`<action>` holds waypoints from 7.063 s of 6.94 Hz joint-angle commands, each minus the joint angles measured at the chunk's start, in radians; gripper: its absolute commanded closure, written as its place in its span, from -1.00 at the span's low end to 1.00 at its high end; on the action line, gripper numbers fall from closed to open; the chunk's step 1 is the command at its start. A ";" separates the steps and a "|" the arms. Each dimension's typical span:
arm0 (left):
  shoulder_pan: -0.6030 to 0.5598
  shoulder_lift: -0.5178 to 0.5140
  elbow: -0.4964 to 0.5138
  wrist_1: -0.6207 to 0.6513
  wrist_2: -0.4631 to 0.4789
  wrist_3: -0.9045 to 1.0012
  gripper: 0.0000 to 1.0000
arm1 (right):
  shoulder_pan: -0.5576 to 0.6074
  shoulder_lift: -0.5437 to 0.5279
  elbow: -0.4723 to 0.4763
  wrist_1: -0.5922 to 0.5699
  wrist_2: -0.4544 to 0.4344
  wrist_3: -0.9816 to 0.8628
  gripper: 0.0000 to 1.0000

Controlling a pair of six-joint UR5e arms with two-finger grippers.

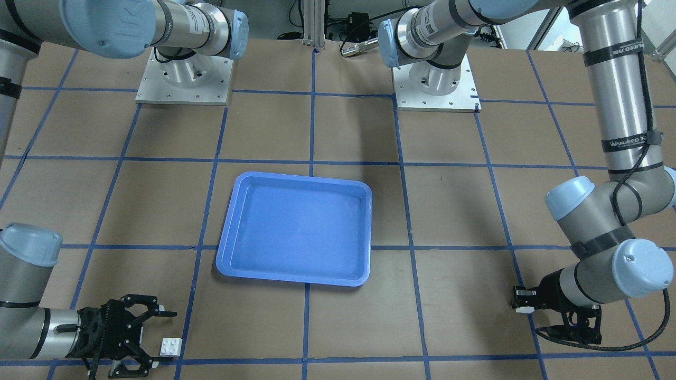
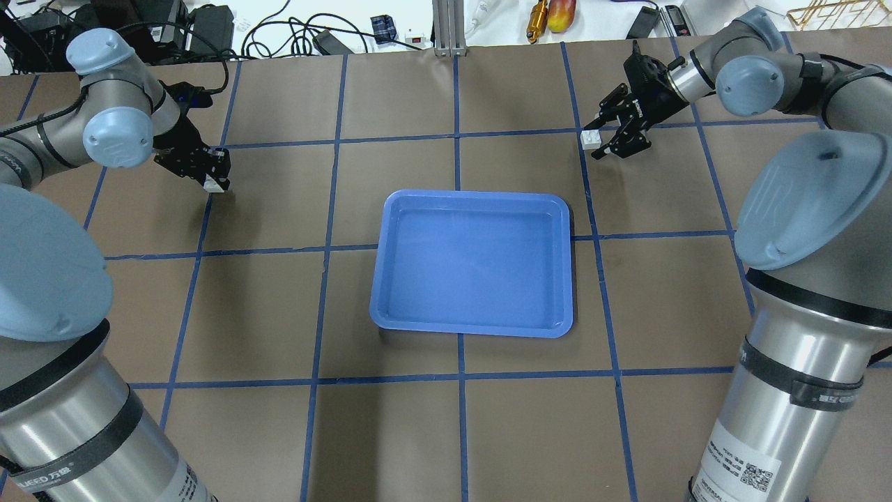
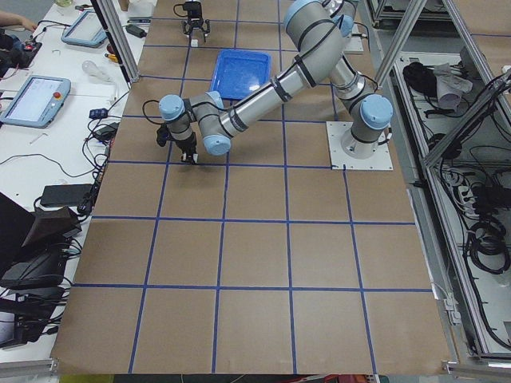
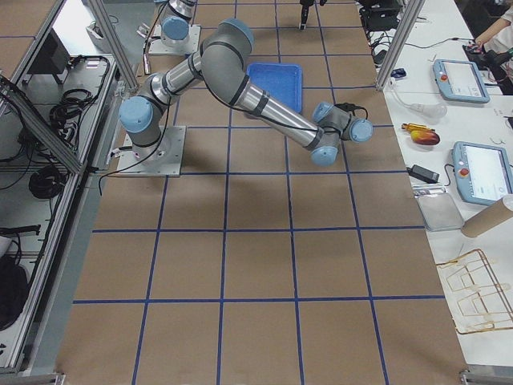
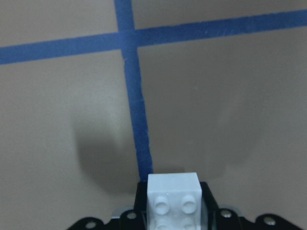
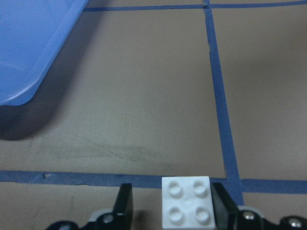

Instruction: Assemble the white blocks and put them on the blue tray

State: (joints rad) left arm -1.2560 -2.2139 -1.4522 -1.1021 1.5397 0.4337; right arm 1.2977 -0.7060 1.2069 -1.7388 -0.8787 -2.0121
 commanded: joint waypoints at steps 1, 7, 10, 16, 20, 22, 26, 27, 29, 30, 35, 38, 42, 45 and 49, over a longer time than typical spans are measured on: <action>-0.104 0.074 0.001 -0.060 0.003 -0.112 1.00 | 0.000 -0.004 -0.001 -0.002 -0.003 0.001 1.00; -0.540 0.148 -0.039 -0.124 -0.076 -0.629 1.00 | 0.020 -0.325 0.297 0.018 -0.003 0.013 1.00; -0.649 0.117 -0.129 -0.072 -0.096 -0.722 1.00 | 0.020 -0.582 0.627 -0.061 0.001 0.013 1.00; -0.697 0.079 -0.172 0.004 -0.158 -0.747 1.00 | 0.077 -0.590 0.896 -0.497 0.017 0.197 1.00; -0.695 0.072 -0.172 0.002 -0.159 -0.751 0.06 | 0.115 -0.556 0.899 -0.585 0.017 0.273 1.00; -0.697 0.076 -0.171 0.002 -0.159 -0.754 -0.66 | 0.121 -0.550 0.899 -0.591 0.017 0.303 1.00; -0.628 0.152 -0.154 -0.018 -0.074 -0.738 -1.00 | 0.172 -0.518 0.899 -0.677 0.004 0.364 1.00; -0.581 0.181 -0.136 -0.036 -0.067 -0.736 -1.00 | 0.187 -0.506 0.899 -0.688 0.006 0.393 1.00; -0.467 0.247 -0.064 -0.187 -0.055 -0.651 -1.00 | 0.238 -0.488 0.899 -0.760 0.004 0.493 1.00; -0.429 0.288 -0.012 -0.288 -0.043 -0.620 -1.00 | 0.245 -0.474 0.902 -0.787 0.003 0.506 1.00; -0.303 0.427 0.023 -0.504 0.048 -0.437 -1.00 | 0.275 -0.467 0.939 -0.872 0.007 0.572 1.00; -0.292 0.528 -0.037 -0.501 0.049 -0.440 -1.00 | 0.276 -0.455 0.938 -0.874 0.014 0.572 0.98; -0.292 0.557 -0.063 -0.502 0.053 -0.441 -1.00 | 0.305 -0.452 0.938 -0.898 0.003 0.602 0.98; -0.290 0.559 -0.063 -0.505 0.054 -0.441 -1.00 | 0.307 -0.443 0.938 -0.909 0.003 0.604 0.96; -0.290 0.559 -0.063 -0.506 0.053 -0.441 -1.00 | 0.308 -0.429 0.936 -0.909 0.003 0.604 0.75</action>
State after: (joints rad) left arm -1.5462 -1.6551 -1.5156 -1.6075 1.5929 -0.0077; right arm 1.6054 -1.1432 2.1435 -2.6476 -0.8766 -1.4082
